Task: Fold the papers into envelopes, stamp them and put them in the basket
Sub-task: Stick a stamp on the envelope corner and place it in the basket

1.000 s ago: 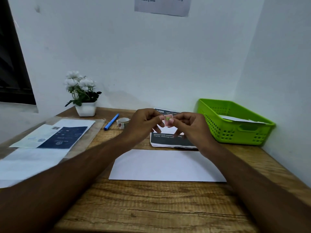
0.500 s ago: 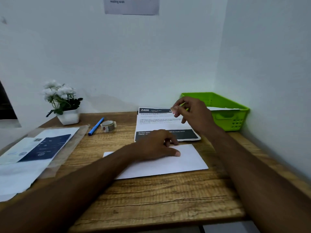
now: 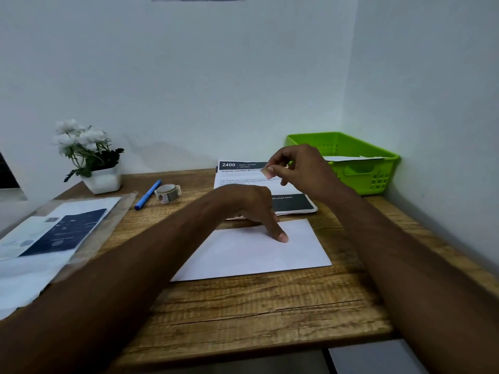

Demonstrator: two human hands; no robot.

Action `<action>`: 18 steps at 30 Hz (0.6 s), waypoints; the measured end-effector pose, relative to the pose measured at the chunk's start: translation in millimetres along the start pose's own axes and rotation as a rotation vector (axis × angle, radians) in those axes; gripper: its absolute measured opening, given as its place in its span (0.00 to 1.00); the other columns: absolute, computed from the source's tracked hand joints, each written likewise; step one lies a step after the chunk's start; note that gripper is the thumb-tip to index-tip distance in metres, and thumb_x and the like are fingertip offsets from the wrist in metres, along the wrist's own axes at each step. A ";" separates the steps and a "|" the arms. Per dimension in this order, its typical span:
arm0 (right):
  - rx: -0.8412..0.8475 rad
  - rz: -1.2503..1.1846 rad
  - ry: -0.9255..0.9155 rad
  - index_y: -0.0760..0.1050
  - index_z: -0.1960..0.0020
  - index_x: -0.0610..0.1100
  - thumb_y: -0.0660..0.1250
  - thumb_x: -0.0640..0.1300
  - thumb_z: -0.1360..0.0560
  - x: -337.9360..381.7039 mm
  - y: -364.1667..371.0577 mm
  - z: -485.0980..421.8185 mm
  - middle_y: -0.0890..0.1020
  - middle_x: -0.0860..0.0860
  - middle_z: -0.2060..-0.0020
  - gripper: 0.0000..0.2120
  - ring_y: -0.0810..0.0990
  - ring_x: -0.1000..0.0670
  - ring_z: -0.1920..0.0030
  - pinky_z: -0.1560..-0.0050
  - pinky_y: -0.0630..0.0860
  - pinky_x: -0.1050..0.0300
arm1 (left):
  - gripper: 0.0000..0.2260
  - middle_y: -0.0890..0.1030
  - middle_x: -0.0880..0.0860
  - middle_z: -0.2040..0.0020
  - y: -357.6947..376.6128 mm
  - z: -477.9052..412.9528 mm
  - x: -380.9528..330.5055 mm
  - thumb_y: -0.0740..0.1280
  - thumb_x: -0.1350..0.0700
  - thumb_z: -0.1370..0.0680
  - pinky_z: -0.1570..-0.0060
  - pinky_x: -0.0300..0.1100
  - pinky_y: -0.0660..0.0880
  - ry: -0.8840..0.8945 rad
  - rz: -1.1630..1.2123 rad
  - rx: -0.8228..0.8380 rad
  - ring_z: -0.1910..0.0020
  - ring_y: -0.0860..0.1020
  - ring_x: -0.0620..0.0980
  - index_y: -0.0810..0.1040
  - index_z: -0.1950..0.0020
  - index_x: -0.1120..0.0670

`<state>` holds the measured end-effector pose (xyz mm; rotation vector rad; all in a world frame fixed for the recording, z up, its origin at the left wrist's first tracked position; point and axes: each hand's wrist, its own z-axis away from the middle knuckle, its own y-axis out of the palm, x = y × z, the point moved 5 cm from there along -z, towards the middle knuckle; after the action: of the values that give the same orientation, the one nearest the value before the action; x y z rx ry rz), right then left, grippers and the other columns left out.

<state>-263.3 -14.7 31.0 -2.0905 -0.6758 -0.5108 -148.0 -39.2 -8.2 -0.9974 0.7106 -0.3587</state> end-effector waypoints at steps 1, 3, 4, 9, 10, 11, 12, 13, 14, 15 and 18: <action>0.006 -0.018 -0.001 0.82 0.59 0.51 0.72 0.48 0.29 -1.1 0.3 -0.7 0.84 0.57 0.67 0.02 0.82 0.55 0.71 0.63 0.77 0.52 | 0.23 0.83 0.52 0.55 1.1 -0.4 1.0 0.77 0.43 0.35 0.48 0.47 0.75 0.004 0.025 0.008 0.52 0.79 0.53 0.83 0.49 0.59; 0.004 -0.055 -0.011 0.83 0.59 0.51 0.72 0.48 0.30 -0.8 -0.3 -1.3 0.85 0.55 0.67 0.02 0.82 0.54 0.71 0.64 0.78 0.52 | 0.22 0.80 0.53 0.61 2.4 -0.4 5.1 0.77 0.43 0.34 0.57 0.44 0.70 0.022 0.078 -0.017 0.60 0.75 0.51 0.81 0.56 0.61; -0.001 -0.082 -0.015 0.83 0.59 0.50 0.72 0.47 0.30 0.6 -1.3 -1.2 0.85 0.55 0.67 0.01 0.82 0.54 0.71 0.66 0.77 0.54 | 0.19 0.78 0.52 0.64 0.9 0.2 8.3 0.76 0.43 0.34 0.59 0.43 0.68 0.029 0.105 -0.054 0.63 0.73 0.50 0.80 0.61 0.59; -0.071 -0.356 0.016 0.85 0.56 0.47 0.73 0.41 0.28 12.7 -14.5 -0.5 0.86 0.50 0.62 0.03 0.79 0.52 0.70 0.70 0.71 0.59 | 0.14 0.75 0.47 0.72 -24.5 20.8 27.0 0.77 0.48 0.33 0.66 0.38 0.69 0.036 0.312 -0.251 0.70 0.72 0.46 0.75 0.69 0.51; -0.079 -0.417 0.031 0.85 0.55 0.47 0.73 0.41 0.28 14.3 -18.0 0.3 0.87 0.50 0.60 0.04 0.77 0.52 0.70 0.69 0.71 0.59 | 0.11 0.78 0.48 0.68 -31.1 24.3 31.7 0.78 0.49 0.34 0.63 0.40 0.72 0.033 0.345 -0.301 0.67 0.75 0.47 0.78 0.65 0.51; -0.069 -0.469 0.044 0.85 0.53 0.47 0.73 0.41 0.27 16.7 -20.4 0.7 0.87 0.50 0.58 0.04 0.76 0.53 0.69 0.69 0.71 0.60 | 0.10 0.81 0.49 0.63 -37.8 28.6 36.4 0.79 0.51 0.35 0.59 0.42 0.76 0.031 0.381 -0.350 0.64 0.78 0.49 0.80 0.62 0.51; -0.057 -0.503 0.057 0.85 0.52 0.47 0.73 0.42 0.27 18.0 -21.8 1.2 0.87 0.50 0.58 0.05 0.75 0.53 0.69 0.69 0.70 0.62 | 0.10 0.83 0.51 0.60 -43.5 31.9 40.1 0.79 0.53 0.35 0.57 0.44 0.77 0.030 0.426 -0.396 0.63 0.79 0.50 0.81 0.59 0.51; -0.047 -0.521 0.068 0.84 0.50 0.46 0.73 0.42 0.28 21.3 -22.8 1.9 0.87 0.50 0.59 0.07 0.74 0.54 0.69 0.70 0.69 0.63 | 0.08 0.83 0.53 0.59 -49.7 35.7 43.2 0.79 0.55 0.34 0.58 0.44 0.78 0.036 0.480 -0.440 0.64 0.80 0.50 0.82 0.58 0.51; -0.046 -0.524 0.077 0.84 0.49 0.45 0.74 0.42 0.28 23.5 -23.4 2.2 0.87 0.50 0.60 0.08 0.74 0.55 0.70 0.70 0.67 0.64 | 0.07 0.84 0.54 0.59 -55.3 39.3 45.9 0.78 0.58 0.33 0.59 0.44 0.77 0.045 0.528 -0.482 0.65 0.80 0.50 0.83 0.58 0.51; -0.045 -0.528 0.079 0.84 0.49 0.44 0.74 0.41 0.29 26.9 -23.5 2.9 0.87 0.49 0.60 0.09 0.74 0.56 0.71 0.71 0.67 0.64 | 0.06 0.84 0.55 0.59 -60.0 43.2 48.0 0.77 0.59 0.32 0.61 0.43 0.77 0.057 0.565 -0.516 0.65 0.81 0.50 0.84 0.58 0.52; -0.027 -0.483 0.037 0.84 0.54 0.37 0.75 0.37 0.30 38.7 -18.1 2.8 0.87 0.46 0.59 0.06 0.77 0.60 0.69 0.70 0.70 0.65 | 0.06 0.85 0.56 0.60 -69.7 53.4 50.7 0.74 0.62 0.30 0.62 0.41 0.77 0.117 0.605 -0.588 0.64 0.82 0.50 0.84 0.54 0.56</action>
<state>-244.6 7.2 62.7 -1.9326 -1.1661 -0.8249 -71.7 -70.1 51.0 -1.2509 1.2192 0.3469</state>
